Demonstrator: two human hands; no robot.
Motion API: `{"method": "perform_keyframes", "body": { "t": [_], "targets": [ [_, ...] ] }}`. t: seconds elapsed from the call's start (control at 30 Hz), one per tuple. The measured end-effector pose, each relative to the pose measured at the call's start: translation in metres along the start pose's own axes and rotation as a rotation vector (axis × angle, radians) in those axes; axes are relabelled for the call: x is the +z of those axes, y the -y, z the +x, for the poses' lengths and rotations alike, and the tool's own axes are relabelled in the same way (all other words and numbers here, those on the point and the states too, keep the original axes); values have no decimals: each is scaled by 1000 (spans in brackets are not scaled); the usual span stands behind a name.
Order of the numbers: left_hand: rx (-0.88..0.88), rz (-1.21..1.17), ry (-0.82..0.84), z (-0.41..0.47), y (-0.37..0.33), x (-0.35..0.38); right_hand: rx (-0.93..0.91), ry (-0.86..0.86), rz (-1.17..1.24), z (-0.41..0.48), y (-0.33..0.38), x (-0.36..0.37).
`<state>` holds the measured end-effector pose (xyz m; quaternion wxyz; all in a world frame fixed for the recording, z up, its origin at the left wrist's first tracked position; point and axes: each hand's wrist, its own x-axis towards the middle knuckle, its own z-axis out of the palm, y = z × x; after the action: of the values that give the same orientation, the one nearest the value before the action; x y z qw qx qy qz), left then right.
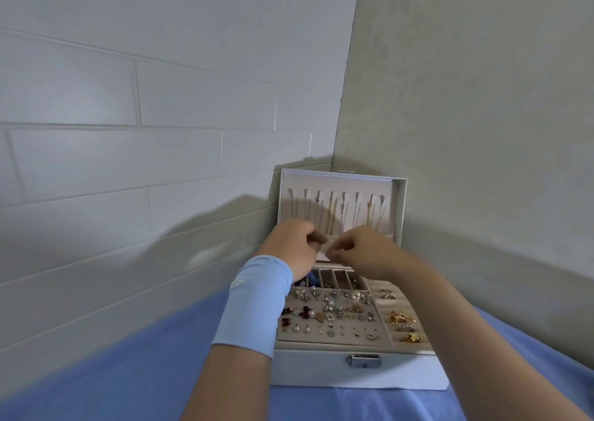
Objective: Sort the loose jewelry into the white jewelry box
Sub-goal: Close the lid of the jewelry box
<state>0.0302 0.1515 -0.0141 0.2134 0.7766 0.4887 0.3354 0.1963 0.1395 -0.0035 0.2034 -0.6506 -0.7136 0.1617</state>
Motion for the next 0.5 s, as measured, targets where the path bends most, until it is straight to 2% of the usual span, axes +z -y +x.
{"method": "perform_keyframes", "body": {
  "t": [0.13,0.23,0.3,0.4,0.5],
  "targets": [
    [74,20,-106,-3,-5,-5,-64,-190,24,-7,0,-16],
    [154,134,-266,-3,-12,-11,-144,-337,-155,-8,0,-34],
    [187,225,-304,4,-18,-21,-218,-440,-281,-5,2,-53],
    [174,377,-260,27,-25,-37,-233,-493,-458,4,6,-77],
    [100,540,-118,47,-26,-44,-170,-369,-592,14,5,-84]
  ]
}}
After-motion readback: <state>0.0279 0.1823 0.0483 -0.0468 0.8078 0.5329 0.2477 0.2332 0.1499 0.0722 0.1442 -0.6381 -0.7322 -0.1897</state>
